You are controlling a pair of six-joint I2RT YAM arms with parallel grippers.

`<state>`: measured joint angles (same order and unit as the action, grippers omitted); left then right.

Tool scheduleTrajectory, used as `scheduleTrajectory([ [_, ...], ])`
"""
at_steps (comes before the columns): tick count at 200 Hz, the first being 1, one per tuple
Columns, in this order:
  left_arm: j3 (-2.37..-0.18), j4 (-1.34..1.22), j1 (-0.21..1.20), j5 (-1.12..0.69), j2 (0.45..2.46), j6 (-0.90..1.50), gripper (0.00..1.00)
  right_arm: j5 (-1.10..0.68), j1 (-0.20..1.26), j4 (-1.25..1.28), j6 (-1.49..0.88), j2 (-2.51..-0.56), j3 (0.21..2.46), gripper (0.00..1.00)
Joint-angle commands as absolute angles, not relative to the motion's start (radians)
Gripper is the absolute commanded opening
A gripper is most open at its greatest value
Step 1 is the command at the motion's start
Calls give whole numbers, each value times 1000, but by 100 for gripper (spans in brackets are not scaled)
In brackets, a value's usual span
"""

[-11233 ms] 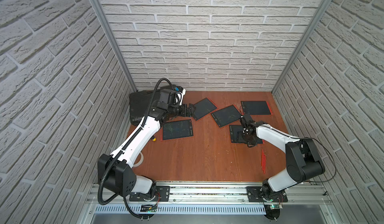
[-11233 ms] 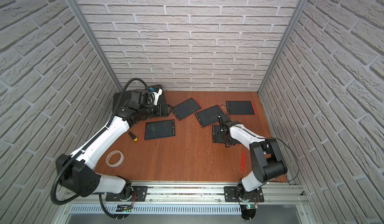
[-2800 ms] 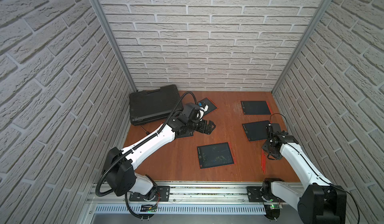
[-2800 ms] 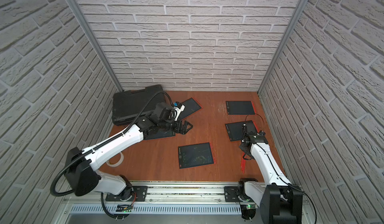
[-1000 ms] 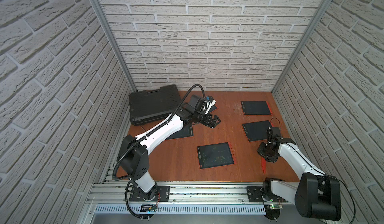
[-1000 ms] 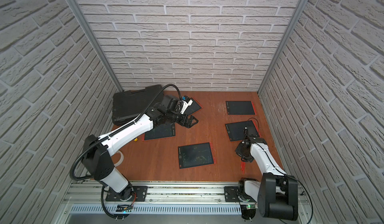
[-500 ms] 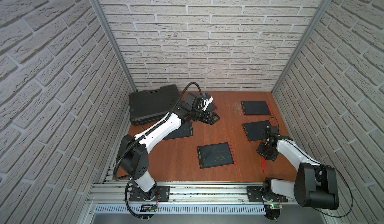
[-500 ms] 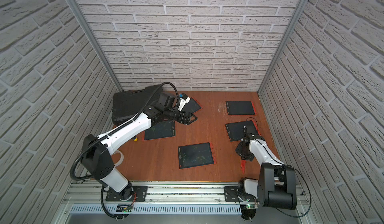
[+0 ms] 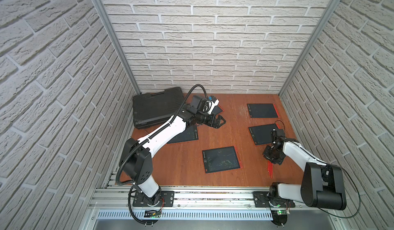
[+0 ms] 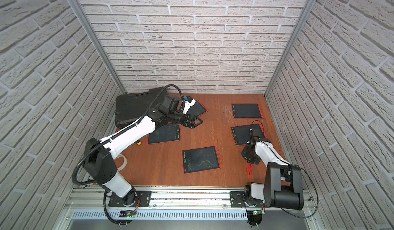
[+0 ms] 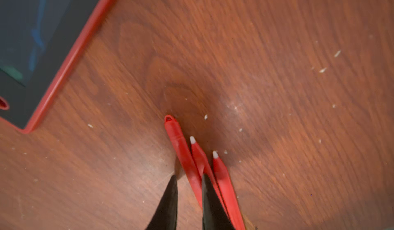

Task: Place the stylus back onto the writing tablet
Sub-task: Move the stylus to the center of the board.

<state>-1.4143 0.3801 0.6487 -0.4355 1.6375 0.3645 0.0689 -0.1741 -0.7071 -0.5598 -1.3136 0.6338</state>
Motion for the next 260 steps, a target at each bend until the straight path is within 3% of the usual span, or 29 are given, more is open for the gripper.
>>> scheduleTrajectory([
  [1, -1404, 337, 643, -450, 1618, 373, 98, 40, -178, -681, -540, -1323, 635, 21],
  [86, -1404, 336, 641, -453, 1615, 377, 98, 1, -125, -657, -544, -1362, 634, 17],
  [178, -1404, 340, 637, -447, 1613, 367, 98, 14, 156, -658, -560, -1493, 774, 13],
  [260, -1405, 351, 637, -429, 1608, 352, 98, 66, 321, -723, -419, -1620, 933, 13],
])
